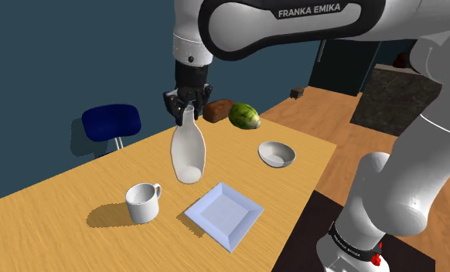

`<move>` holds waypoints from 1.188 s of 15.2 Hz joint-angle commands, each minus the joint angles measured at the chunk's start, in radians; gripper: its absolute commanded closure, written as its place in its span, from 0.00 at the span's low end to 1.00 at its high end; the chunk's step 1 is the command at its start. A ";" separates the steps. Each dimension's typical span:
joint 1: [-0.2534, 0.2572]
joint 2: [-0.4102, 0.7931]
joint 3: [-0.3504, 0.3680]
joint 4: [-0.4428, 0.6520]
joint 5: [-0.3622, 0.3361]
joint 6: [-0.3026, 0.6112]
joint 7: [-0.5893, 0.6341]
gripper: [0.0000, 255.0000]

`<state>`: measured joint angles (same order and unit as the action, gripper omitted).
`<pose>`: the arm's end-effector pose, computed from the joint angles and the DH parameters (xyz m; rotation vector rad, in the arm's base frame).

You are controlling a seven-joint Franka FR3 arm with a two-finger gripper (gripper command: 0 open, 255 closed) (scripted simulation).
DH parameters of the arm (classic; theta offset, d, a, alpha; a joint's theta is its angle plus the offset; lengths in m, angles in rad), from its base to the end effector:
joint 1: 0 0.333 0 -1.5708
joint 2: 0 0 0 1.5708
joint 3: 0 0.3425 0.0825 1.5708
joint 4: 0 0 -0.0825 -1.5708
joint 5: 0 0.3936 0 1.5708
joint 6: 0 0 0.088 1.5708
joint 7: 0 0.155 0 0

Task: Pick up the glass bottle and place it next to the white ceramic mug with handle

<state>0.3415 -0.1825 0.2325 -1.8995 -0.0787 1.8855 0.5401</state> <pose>0.4495 0.2888 0.5690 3.1102 0.0807 0.3139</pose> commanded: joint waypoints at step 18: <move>0.238 0.387 0.255 0.457 -0.199 -0.173 0.491 1.00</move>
<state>0.5512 0.1543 0.4736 -1.5066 -0.2497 1.7387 0.9938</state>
